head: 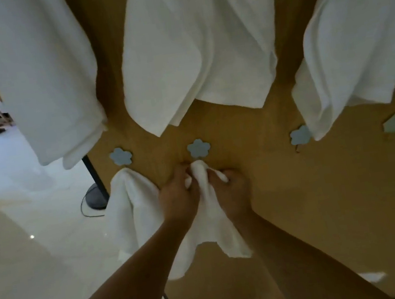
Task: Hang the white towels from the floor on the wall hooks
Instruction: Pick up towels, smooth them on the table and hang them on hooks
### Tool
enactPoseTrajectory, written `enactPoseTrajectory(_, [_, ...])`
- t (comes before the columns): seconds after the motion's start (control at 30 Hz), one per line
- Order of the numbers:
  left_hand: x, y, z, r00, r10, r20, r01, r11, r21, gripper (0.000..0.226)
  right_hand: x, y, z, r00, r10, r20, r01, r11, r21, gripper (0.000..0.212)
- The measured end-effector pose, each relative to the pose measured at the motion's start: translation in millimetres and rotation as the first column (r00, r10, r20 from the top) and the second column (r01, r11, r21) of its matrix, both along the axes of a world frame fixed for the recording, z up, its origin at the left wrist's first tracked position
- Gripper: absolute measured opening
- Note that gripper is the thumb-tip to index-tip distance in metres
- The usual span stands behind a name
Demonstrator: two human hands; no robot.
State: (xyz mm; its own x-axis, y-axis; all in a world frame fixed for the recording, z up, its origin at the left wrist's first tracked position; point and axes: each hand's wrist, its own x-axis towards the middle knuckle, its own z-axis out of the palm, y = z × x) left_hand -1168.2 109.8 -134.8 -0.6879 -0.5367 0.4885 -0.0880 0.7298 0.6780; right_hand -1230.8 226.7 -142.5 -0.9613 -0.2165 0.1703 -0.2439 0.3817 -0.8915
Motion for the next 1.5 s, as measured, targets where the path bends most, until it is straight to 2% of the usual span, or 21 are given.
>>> enactPoseTrajectory(0.07, [-1.2,8.2,-5.9,1.0,0.022,-0.008,-0.022,1.0,0.021,0.018,2.5,0.0,2.2,0.998,0.044,0.043,-0.04,0.996,-0.077,0.028])
enactPoseTrajectory(0.13, [-4.8,9.3,-12.8,0.998,0.058,0.004,-0.057,0.996,-0.068,0.023,2.1,-3.9,-2.2,0.999,0.03,0.045,-0.025,0.994,-0.106,0.029])
enactPoseTrajectory(0.2, [-4.5,7.5,-17.0,0.993,0.116,0.033,-0.108,0.975,-0.193,0.026,3.9,-8.6,-8.3,0.999,-0.044,-0.019,0.042,0.994,-0.104,0.035])
enactPoseTrajectory(0.23, [-2.6,6.2,-18.1,0.988,0.148,0.039,-0.134,0.958,-0.252,0.026,4.1,-10.7,-11.4,0.993,-0.078,-0.084,0.073,0.995,-0.067,0.037])
enactPoseTrajectory(0.3, [3.8,5.6,-18.1,0.983,0.18,0.04,-0.158,0.935,-0.317,0.027,6.3,-12.9,-20.4,0.958,-0.084,-0.273,0.131,0.978,0.161,0.034])
enactPoseTrajectory(0.37, [11.4,7.4,-15.0,0.992,0.109,0.064,-0.091,0.966,-0.24,0.027,13.6,-11.4,-22.9,0.926,-0.099,-0.365,0.227,0.918,0.326,0.023])
enactPoseTrajectory(0.43, [12.7,6.6,-15.1,0.991,-0.027,0.134,0.034,0.998,-0.054,0.028,21.3,-10.4,-23.4,0.888,-0.175,-0.425,0.327,0.891,0.316,0.012])
enactPoseTrajectory(0.5, [11.4,4.0,-16.3,0.965,-0.114,0.237,0.114,0.993,0.013,0.029,26.2,-4.1,-22.6,0.922,-0.131,-0.365,0.224,0.949,0.224,0.009])
enactPoseTrajectory(0.63, [7.9,-2.9,-18.1,0.922,-0.246,0.298,0.236,0.969,0.073,0.025,33.6,-0.8,-17.9,0.997,-0.057,-0.047,0.066,0.976,0.206,0.026])
enactPoseTrajectory(0.67, [7.7,-6.6,-16.9,0.907,-0.288,0.309,0.276,0.958,0.084,0.026,37.1,-4.1,-19.0,0.997,-0.065,0.033,0.057,0.975,0.216,0.034])
enactPoseTrajectory(0.7, [8.0,-11.0,-15.2,0.887,-0.328,0.325,0.32,0.944,0.08,0.025,40.5,-7.7,-21.2,0.985,-0.165,0.055,0.152,0.971,0.186,0.044])
enactPoseTrajectory(0.73, [7.4,-15.9,-13.4,0.866,-0.359,0.348,0.361,0.93,0.06,0.023,43.1,1.5,-25.6,0.981,-0.164,0.105,0.142,0.972,0.189,0.06])
enactPoseTrajectory(0.77, [8.0,-21.0,-12.0,0.847,-0.376,0.376,0.395,0.918,0.03,0.021,39.0,1.8,-32.3,0.962,-0.242,0.129,0.228,0.967,0.116,0.072])
enactPoseTrajectory(0.8, [10.6,-26.1,-9.7,0.833,-0.381,0.401,0.419,0.908,-0.007,0.02,45.9,9.9,-33.4,0.961,-0.156,0.229,0.158,0.987,0.009,0.071])
enactPoseTrajectory(0.87, [17.3,-35.1,-3.6,0.834,-0.371,0.408,0.438,0.895,-0.082,0.028,66.9,6.5,-22.3,0.9,-0.045,0.433,0.077,0.995,-0.057,0.051])
enactPoseTrajectory(0.9, [22.3,-39.1,-0.2,0.845,-0.369,0.387,0.442,0.89,-0.115,0.033,75.3,7.6,-17.2,0.884,-0.05,0.465,0.088,0.994,-0.061,0.046])
enactPoseTrajectory(1.03, [48.1,-40.8,11.0,0.856,-0.447,0.259,0.498,0.848,-0.181,0.032,116.0,21.4,-5.7,0.915,-0.214,0.342,0.219,0.975,0.026,0.054])
enactPoseTrajectory(1.17, [67.7,-15.8,11.9,0.724,-0.644,0.249,0.688,0.704,-0.179,0.033,169.6,43.4,2.4,0.899,-0.355,0.255,0.316,0.931,0.183,0.059])
enactPoseTrajectory(1.3, [94.3,43.3,18.1,0.582,-0.754,0.305,0.813,0.552,-0.188,0.037,232.1,90.6,11.4,0.864,-0.488,0.122,0.42,0.834,0.358,0.061])
enactPoseTrajectory(1.4, [130.1,103.1,23.4,0.465,-0.792,0.395,0.885,0.404,-0.231,0.041,289.9,139.1,14.2,0.787,-0.611,0.085,0.525,0.736,0.427,0.062])
enactPoseTrajectory(1.5, [181.1,166.6,21.3,0.277,-0.873,0.401,0.956,0.208,-0.207,0.042,360.9,190.7,11.5,0.675,-0.736,0.052,0.636,0.616,0.465,0.062])
